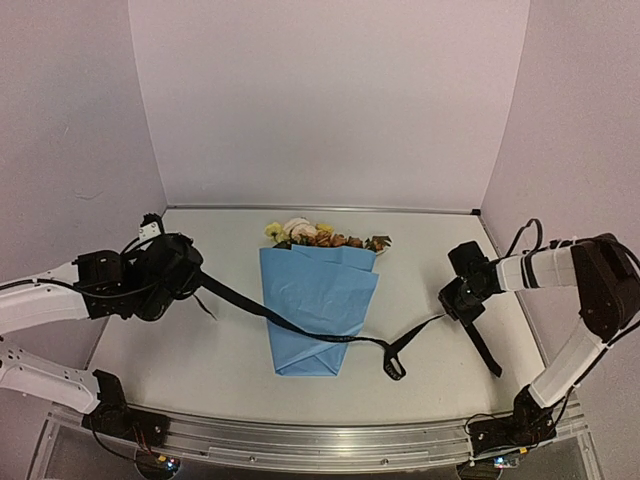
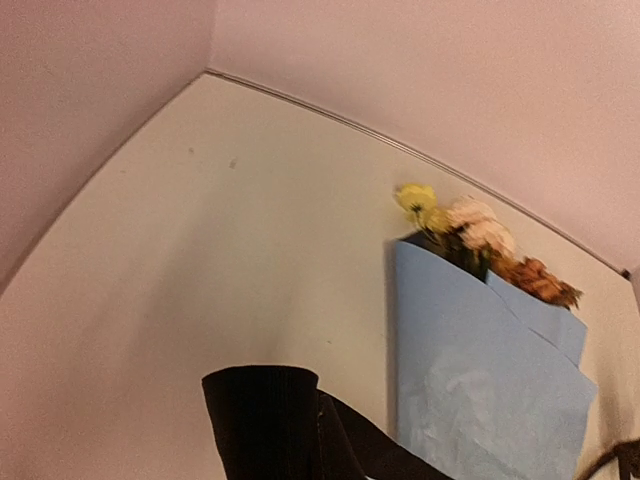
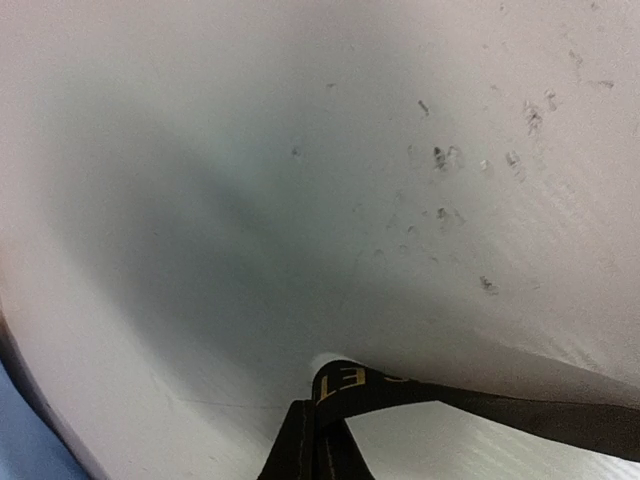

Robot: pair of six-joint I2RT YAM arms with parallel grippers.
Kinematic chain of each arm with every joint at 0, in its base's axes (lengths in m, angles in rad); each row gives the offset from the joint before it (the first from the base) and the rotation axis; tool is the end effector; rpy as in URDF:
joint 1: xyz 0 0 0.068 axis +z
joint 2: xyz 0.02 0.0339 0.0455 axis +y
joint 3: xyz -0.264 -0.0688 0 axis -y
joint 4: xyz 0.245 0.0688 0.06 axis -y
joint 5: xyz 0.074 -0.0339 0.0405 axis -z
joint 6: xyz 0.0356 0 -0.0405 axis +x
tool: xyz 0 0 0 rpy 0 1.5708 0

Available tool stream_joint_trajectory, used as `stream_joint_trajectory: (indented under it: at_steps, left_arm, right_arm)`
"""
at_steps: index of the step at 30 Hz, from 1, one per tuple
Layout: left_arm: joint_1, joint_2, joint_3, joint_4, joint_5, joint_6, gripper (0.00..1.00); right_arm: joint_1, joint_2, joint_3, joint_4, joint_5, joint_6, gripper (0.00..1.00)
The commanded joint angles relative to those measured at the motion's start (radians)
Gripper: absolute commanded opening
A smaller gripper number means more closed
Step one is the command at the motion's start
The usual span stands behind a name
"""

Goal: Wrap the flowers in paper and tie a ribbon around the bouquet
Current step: Pick up the ribbon from the corner of the board, then straighten the ribbon at the center of the board.

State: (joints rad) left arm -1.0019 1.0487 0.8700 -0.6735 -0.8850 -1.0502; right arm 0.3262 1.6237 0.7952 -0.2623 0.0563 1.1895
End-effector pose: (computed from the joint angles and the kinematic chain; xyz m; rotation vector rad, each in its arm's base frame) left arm 0.1329 -0.1567 0.2852 -0.4121 2.0299 -0.1544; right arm 0.2795 0.0924 0.1400 1.1579 2.4688 0.4029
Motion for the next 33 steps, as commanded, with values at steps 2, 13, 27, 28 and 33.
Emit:
stream_joint_trajectory:
  at_steps: [2, 13, 27, 28, 33]
  left_arm:
    - [0.169, -0.018, 0.052, -0.222, -0.085, -0.100, 0.00]
    - [0.421, -0.025, 0.051, -0.264, -0.100, -0.025, 0.00]
    - [0.434, 0.023, -0.154, -0.296, 0.002, -0.364, 0.04]
    - [0.434, 0.028, -0.166, -0.298, 0.015, -0.388, 0.04]
    - [0.434, 0.022, -0.223, -0.275, 0.066, -0.438, 0.00]
  right_arm:
    - [-0.008, -0.176, 0.128, -0.310, 0.035, -0.289, 0.00]
    - [-0.064, -0.323, 0.282, -0.620, 0.069, -0.593, 0.00]
    - [-0.086, -0.347, 0.132, -0.687, 0.014, -0.565, 0.00]
    - [-0.088, -0.346, 0.123, -0.690, 0.020, -0.567, 0.00]
    - [-0.143, -0.344, 0.107, -0.724, 0.015, -0.578, 0.00]
